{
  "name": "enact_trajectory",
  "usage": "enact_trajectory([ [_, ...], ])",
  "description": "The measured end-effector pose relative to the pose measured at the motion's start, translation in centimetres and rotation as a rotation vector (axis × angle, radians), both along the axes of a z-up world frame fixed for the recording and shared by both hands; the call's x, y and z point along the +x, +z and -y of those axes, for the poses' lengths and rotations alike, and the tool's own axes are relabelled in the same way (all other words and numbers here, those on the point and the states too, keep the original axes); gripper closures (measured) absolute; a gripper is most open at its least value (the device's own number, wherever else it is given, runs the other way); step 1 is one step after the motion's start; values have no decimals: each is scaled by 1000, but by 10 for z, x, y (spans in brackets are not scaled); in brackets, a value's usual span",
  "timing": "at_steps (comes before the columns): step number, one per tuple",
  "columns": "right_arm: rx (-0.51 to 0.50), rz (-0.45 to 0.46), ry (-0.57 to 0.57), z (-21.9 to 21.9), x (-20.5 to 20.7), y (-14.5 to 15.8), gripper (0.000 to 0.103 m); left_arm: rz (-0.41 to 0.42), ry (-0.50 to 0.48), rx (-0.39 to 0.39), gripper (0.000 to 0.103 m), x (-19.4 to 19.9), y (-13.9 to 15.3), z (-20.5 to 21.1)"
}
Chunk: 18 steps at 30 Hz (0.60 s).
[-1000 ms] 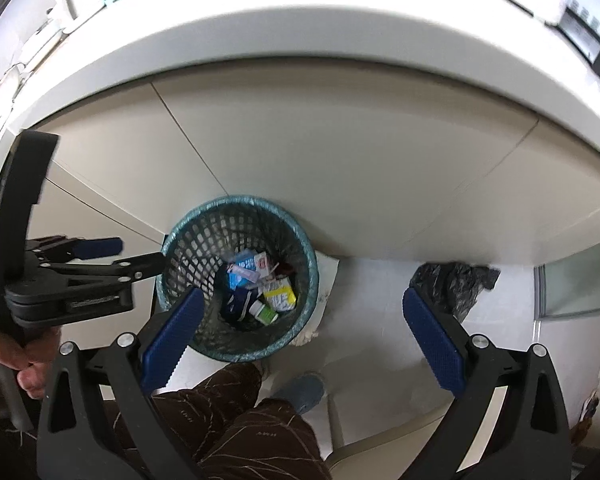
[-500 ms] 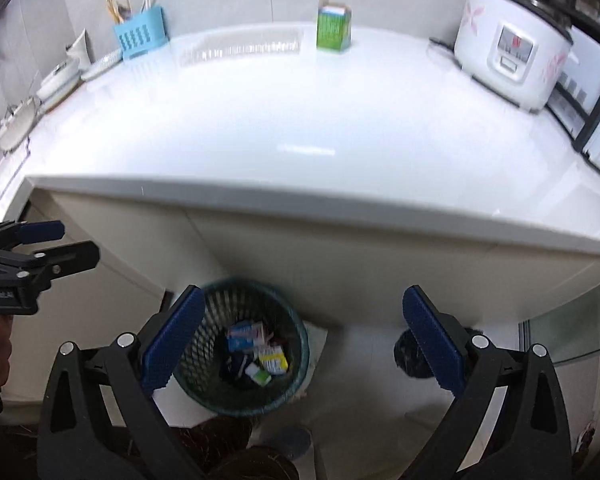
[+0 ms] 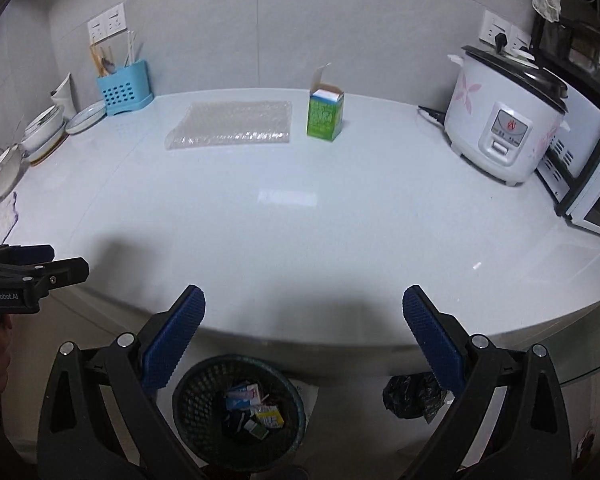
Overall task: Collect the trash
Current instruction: 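Raise both tools to the counter toward the bubble wrap and carton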
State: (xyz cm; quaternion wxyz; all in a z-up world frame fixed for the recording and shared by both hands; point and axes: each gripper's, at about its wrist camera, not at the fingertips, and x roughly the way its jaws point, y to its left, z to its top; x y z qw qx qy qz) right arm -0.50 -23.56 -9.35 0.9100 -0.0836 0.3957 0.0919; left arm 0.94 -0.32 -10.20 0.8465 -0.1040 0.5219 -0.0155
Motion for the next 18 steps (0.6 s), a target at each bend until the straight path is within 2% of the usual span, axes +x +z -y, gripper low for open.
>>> enact_trajectory([
  [10,-4,29,-43,-8,53,26,8,1,39,14,6,48,13,-15],
  [18,-5,28,-4,-4,118,29,8,-29,121,18,6,96,9,-15],
])
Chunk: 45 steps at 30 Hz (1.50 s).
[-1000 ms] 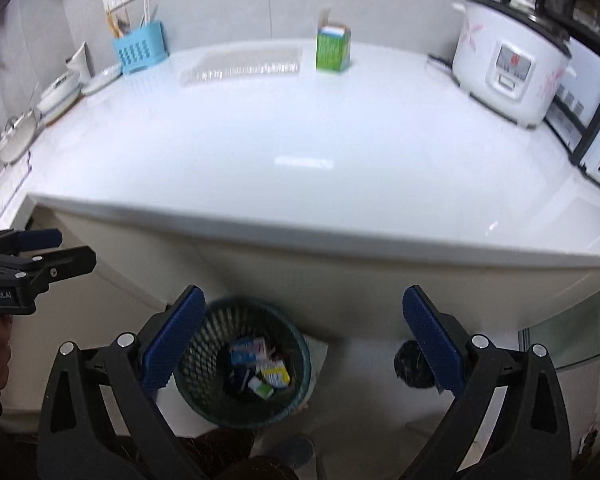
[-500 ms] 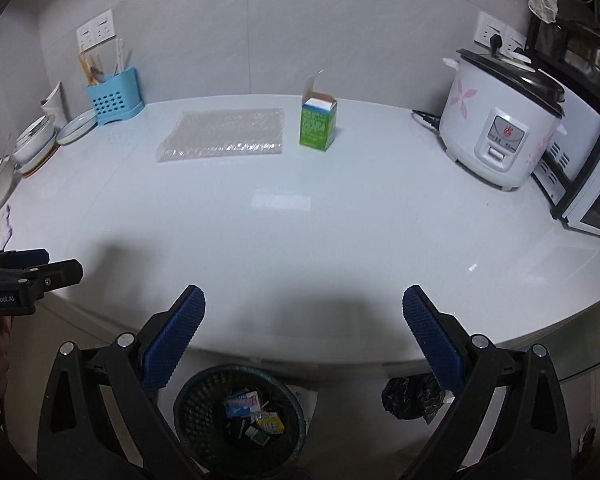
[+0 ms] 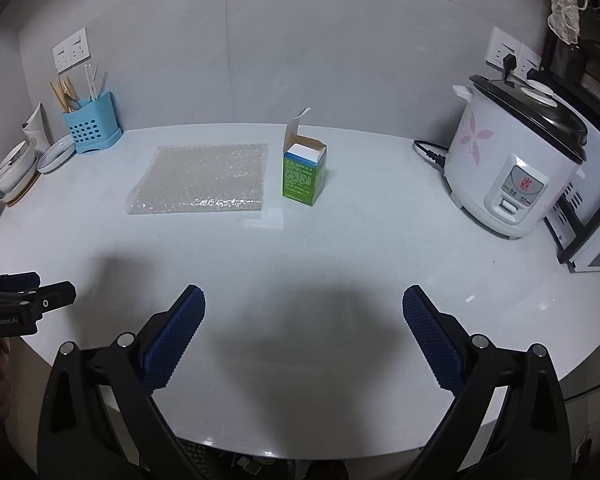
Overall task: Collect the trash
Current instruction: 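Raise both tools to the counter toward the bubble wrap and carton, then grasp the bubble wrap with the left tool while the right tool grasps the green carton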
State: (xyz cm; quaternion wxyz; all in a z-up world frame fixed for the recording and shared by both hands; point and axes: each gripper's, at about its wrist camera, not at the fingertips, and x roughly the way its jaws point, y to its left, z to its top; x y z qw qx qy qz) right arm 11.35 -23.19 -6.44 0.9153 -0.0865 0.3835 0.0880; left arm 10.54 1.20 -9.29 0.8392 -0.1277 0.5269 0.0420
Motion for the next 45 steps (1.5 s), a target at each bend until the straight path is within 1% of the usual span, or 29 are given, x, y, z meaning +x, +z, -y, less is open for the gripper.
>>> enact_trajectory([
  [3,5,3,11,3,22,1,8,-13,31,-10,6,22,-3,-1],
  [8,24,2,18,4,58,-1,8,-22,64,14,6,59,-7,-4],
  [14,45,-17,-14,-1,97,-6,8,-36,87,33,6,99,-15,-10],
  [18,75,-34,-30,-10,123,-10,8,-49,99,40,6,122,-22,-14],
  [23,64,-64,-49,-26,156,-25,8,-75,130,50,6,152,-35,-25],
  [29,57,-93,-79,-39,187,-40,8,-109,164,49,6,181,-53,-37],
  [32,50,-101,-85,-43,199,-45,8,-115,178,35,7,190,-60,-41],
  [37,42,-113,-121,-43,212,-51,8,-132,163,43,9,206,-70,-40],
  [39,48,-123,-131,-44,216,-53,10,-150,166,44,13,211,-75,-40],
  [41,44,-124,-136,-46,218,-55,15,-191,173,33,15,216,-81,-40],
  [45,38,-139,-144,-48,222,-59,25,-209,157,61,22,224,-81,-34],
])
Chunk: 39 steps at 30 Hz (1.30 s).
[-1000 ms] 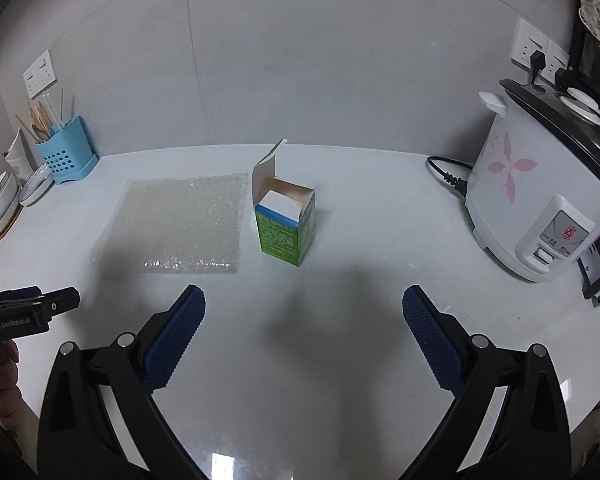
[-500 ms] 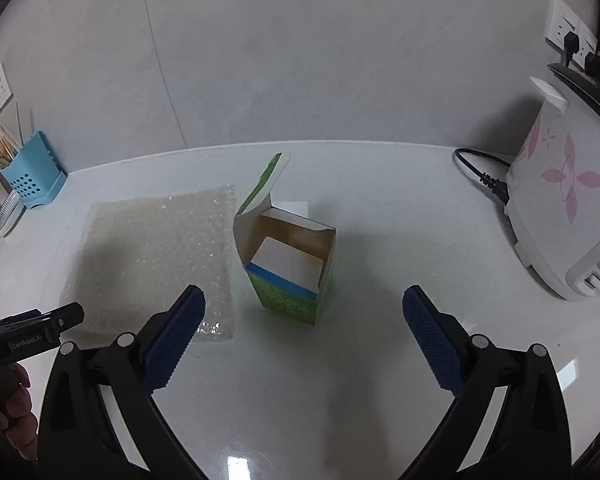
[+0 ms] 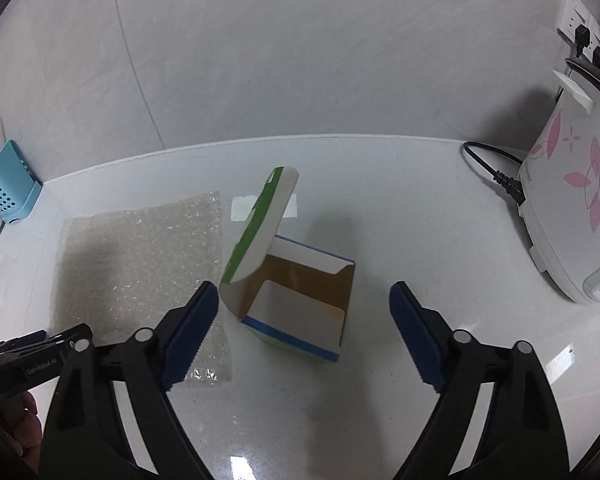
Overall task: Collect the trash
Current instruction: 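Grasp the bubble wrap with the left tool while the right tool grasps the green carton, then lift the bubble wrap with the left tool while the right tool lifts the carton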
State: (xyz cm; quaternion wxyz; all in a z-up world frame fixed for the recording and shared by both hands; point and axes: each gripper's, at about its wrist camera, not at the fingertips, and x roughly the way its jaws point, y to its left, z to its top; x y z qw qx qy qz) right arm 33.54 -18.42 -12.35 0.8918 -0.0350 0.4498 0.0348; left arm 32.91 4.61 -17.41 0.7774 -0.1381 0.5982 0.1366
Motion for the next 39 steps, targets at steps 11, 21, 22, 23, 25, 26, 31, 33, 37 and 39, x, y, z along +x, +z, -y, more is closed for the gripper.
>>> enact_trajectory([
  [11,-20,-34,-1,2,1,-6,59,-7,34,-19,89,-5,7,1],
  [21,-12,-2,33,9,-17,6,59,50,38,-34,96,-27,21,6],
  [22,-14,1,37,9,-19,8,59,55,39,-33,96,-30,23,6],
  [23,-17,6,42,10,-22,10,59,65,40,-36,96,-33,26,6],
  [25,-20,10,50,10,-27,15,59,76,43,-40,96,-42,29,4],
  [26,-21,12,54,11,-29,17,59,79,44,-41,96,-43,31,6],
  [31,-33,28,76,16,-46,32,59,106,48,-43,96,-61,44,-2],
  [33,-44,37,86,17,-54,37,59,121,53,-46,96,-70,47,-4],
  [37,-61,47,93,15,-71,48,59,141,65,-55,96,-92,59,-9],
  [39,-64,54,92,14,-80,54,59,152,65,-58,96,-103,64,-10],
])
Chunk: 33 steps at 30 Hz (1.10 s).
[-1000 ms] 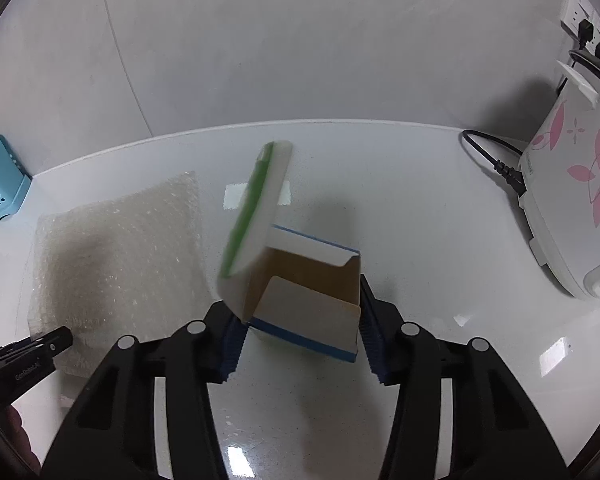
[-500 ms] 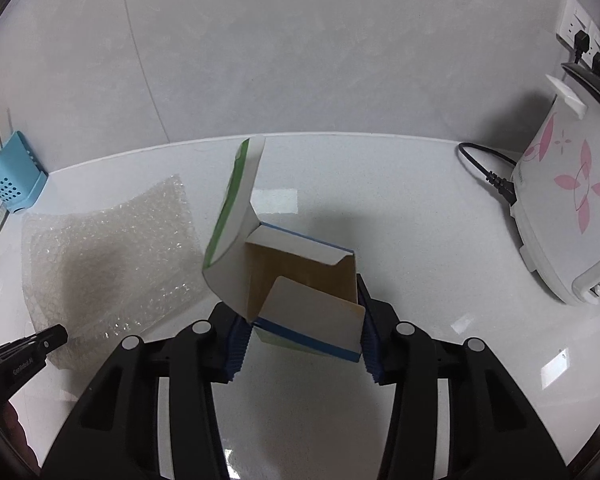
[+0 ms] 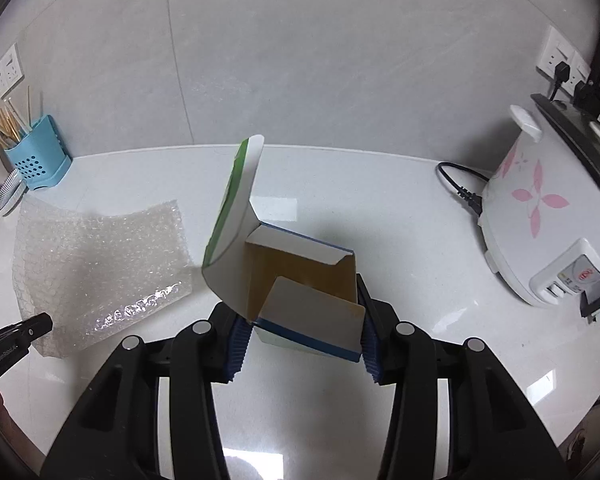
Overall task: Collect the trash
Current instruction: 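Lift the bubble wrap with the left tool while the right tool lifts the carton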
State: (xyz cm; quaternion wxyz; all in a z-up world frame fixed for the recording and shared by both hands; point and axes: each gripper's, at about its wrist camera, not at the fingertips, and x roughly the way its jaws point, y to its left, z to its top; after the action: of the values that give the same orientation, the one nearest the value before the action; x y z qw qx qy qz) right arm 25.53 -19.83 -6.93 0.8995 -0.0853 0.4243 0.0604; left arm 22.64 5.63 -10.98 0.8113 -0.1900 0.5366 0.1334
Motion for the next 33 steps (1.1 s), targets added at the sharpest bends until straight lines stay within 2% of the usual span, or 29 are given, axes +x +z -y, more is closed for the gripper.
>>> enact_trajectory([
  [22,-2,61,-5,-38,-139,42,59,100,-99,-12,97,-124,54,-14],
  [26,6,74,31,-44,-159,48,59,115,-76,-14,97,-144,59,-17],
  [33,11,105,139,-38,-188,54,59,130,-35,-4,97,-182,68,2],
])
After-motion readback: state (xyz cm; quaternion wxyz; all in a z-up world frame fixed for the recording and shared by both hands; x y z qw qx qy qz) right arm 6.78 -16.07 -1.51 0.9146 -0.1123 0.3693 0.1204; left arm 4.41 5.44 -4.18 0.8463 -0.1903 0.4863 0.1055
